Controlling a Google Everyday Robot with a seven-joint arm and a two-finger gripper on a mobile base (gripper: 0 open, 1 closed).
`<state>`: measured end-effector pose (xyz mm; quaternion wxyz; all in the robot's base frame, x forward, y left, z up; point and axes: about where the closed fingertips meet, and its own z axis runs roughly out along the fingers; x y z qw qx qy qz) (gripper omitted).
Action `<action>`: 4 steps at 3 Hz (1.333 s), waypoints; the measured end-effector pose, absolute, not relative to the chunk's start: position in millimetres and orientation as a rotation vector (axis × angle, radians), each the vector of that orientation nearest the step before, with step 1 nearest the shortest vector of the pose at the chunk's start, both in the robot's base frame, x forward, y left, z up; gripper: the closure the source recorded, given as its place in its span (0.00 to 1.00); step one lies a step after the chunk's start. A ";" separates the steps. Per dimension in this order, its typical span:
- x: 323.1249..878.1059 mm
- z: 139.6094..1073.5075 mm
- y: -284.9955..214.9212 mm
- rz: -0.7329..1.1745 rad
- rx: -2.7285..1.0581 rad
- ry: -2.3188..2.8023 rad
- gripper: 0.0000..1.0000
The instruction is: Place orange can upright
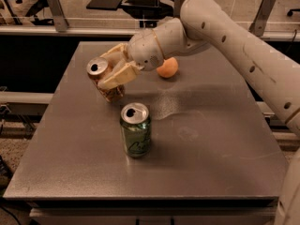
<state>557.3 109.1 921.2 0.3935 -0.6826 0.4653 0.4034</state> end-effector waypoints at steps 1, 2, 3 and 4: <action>560.9 920.0 105.5 1.070 -1.661 1.163 1.00; 567.2 916.8 102.6 1.138 -1.593 1.225 0.75; 570.3 913.1 101.5 1.183 -1.560 1.268 0.51; 570.0 907.9 100.4 1.226 -1.527 1.274 0.20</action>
Offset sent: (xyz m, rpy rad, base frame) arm 0.0181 -0.0148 -0.0060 0.0983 0.1834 -0.0912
